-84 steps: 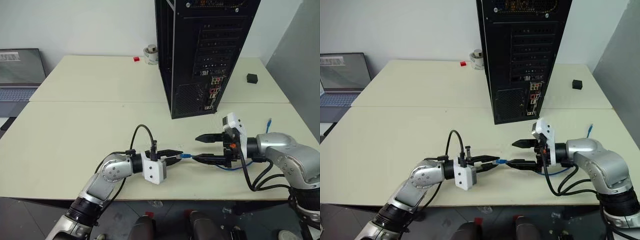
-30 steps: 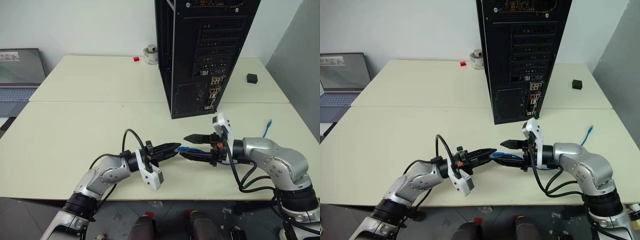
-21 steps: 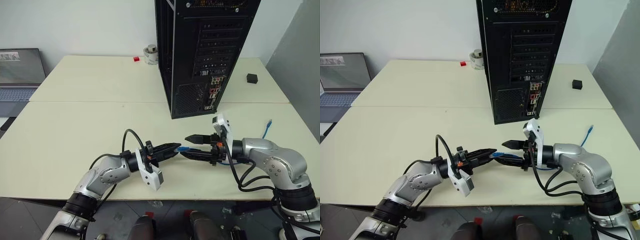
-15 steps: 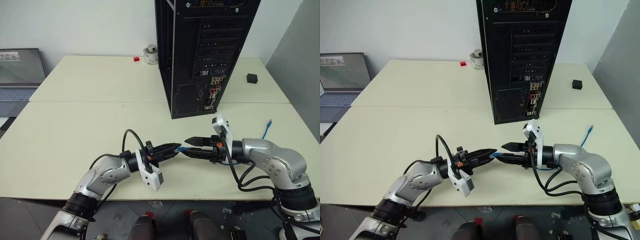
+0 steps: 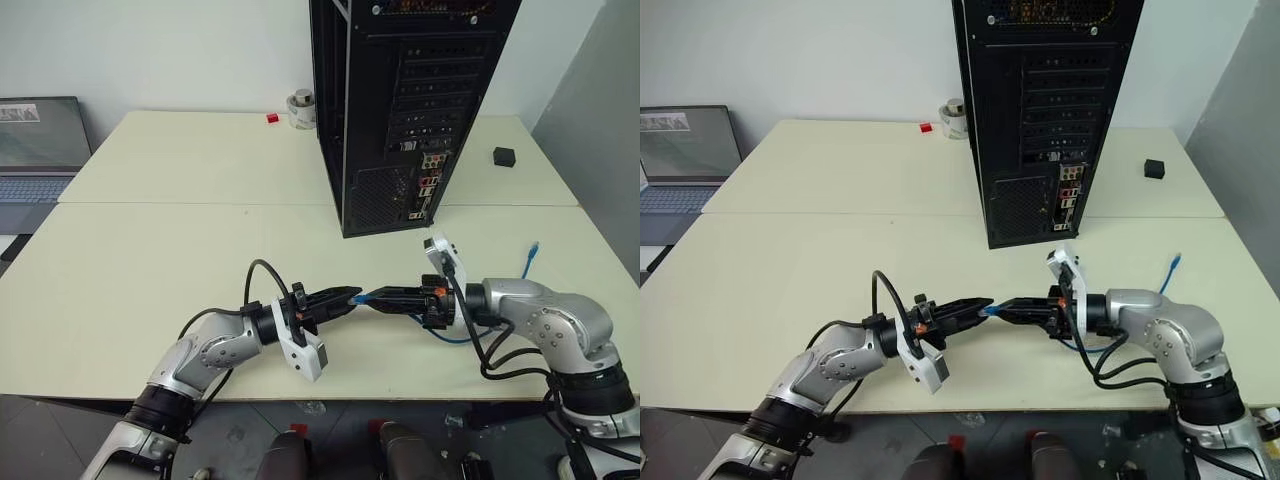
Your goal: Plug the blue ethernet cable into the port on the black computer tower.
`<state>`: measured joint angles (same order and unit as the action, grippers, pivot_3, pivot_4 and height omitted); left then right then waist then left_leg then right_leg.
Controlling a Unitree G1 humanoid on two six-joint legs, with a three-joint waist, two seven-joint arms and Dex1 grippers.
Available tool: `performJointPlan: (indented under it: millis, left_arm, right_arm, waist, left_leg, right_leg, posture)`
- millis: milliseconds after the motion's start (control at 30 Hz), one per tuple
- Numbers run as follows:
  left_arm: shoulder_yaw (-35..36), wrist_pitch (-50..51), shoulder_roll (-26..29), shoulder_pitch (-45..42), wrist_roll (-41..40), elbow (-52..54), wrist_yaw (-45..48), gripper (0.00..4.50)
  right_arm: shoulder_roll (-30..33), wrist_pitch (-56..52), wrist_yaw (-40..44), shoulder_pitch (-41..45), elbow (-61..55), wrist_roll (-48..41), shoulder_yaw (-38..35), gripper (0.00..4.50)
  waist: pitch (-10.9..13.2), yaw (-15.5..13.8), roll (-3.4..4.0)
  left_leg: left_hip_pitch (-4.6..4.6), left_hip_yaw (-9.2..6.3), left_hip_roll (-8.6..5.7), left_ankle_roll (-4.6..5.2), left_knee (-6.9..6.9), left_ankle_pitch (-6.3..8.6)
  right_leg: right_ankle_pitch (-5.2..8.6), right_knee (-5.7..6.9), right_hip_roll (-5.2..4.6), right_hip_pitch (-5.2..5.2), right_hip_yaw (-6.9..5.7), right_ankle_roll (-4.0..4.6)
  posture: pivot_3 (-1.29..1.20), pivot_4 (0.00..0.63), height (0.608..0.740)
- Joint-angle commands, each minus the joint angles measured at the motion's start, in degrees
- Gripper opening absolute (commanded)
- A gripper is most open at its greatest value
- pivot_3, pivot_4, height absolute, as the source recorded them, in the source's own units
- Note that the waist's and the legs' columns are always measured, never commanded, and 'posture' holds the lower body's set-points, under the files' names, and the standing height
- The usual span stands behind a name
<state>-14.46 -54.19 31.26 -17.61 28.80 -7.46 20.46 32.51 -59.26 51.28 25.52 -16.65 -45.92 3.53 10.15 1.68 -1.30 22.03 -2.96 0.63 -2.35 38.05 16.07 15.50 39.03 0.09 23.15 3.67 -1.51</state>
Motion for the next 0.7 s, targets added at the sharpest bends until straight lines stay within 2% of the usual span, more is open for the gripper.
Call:
performJointPlan:
  millis: [33, 133, 267, 333, 633, 700]
  left_arm:
    - [0.4, -1.3, 0.1, -0.2, 0.3, 1.4, -2.1, 0.27]
    - [0.9, -1.6, -0.2, -0.2, 1.4, 1.3, -3.5, 0.27]
    - [-1.0, -1.0, 0.4, -0.8, -2.3, 0.3, -1.1, 0.27]
    - [-1.4, -0.4, 0.8, -0.7, -5.0, 0.3, 0.2, 0.97]
    - [-1.8, 4.0, 2.5, -0.8, -14.2, 0.1, 6.6, 2.63]
    - [-1.5, 7.8, 2.4, -0.1, -18.1, 0.7, 8.7, 3.04]
  right_arm:
    - [1.1, -1.0, 0.9, 1.1, 0.3, -1.3, -1.0, 0.01]
    - [1.3, -1.5, 1.3, 1.3, 0.5, -1.8, -0.7, 0.01]
    - [1.4, -1.4, 1.5, 1.4, 0.6, -1.5, -0.4, 0.0]
    - [1.4, -1.1, 1.4, 1.4, 0.6, -1.1, -0.4, 0.0]
    - [1.4, 2.1, -0.3, 1.2, 0.5, 1.0, -2.1, 0.0]
    - [1.4, 4.9, -2.0, 0.9, 0.4, 2.8, -3.6, 0.0]
  waist:
    - [0.0, 0.0, 0.0]
    - [0.0, 0.0, 0.0]
    - [0.0, 0.0, 0.0]
    - [0.0, 0.0, 0.0]
    - [0.0, 0.0, 0.0]
    - [0.0, 0.0, 0.0]
  left_leg:
    - [0.0, 0.0, 0.0, 0.0, 0.0, 0.0]
    - [0.0, 0.0, 0.0, 0.0, 0.0, 0.0]
    - [0.0, 0.0, 0.0, 0.0, 0.0, 0.0]
    - [0.0, 0.0, 0.0, 0.0, 0.0, 0.0]
    - [0.01, 0.0, 0.0, 0.0, 0.0, 0.0]
    - [0.01, -0.02, 0.0, 0.0, 0.0, 0.0]
  right_leg:
    - [0.0, 0.0, 0.0, 0.0, -0.01, 0.0]
    - [0.0, 0.0, 0.0, 0.0, 0.0, 0.0]
    - [0.0, 0.0, 0.0, 0.0, 0.0, 0.0]
    - [0.0, 0.0, -0.01, 0.0, 0.0, 0.0]
    - [0.0, 0.0, 0.0, 0.0, -0.01, 0.0]
    - [0.0, 0.0, 0.0, 0.0, -0.02, 0.0]
  posture:
    - [0.0, 0.15, 0.74]
    - [0.0, 0.15, 0.74]
    - [0.0, 0.15, 0.74]
    - [0.0, 0.15, 0.74]
    - [0.0, 0.15, 0.74]
    - [0.0, 0.15, 0.74]
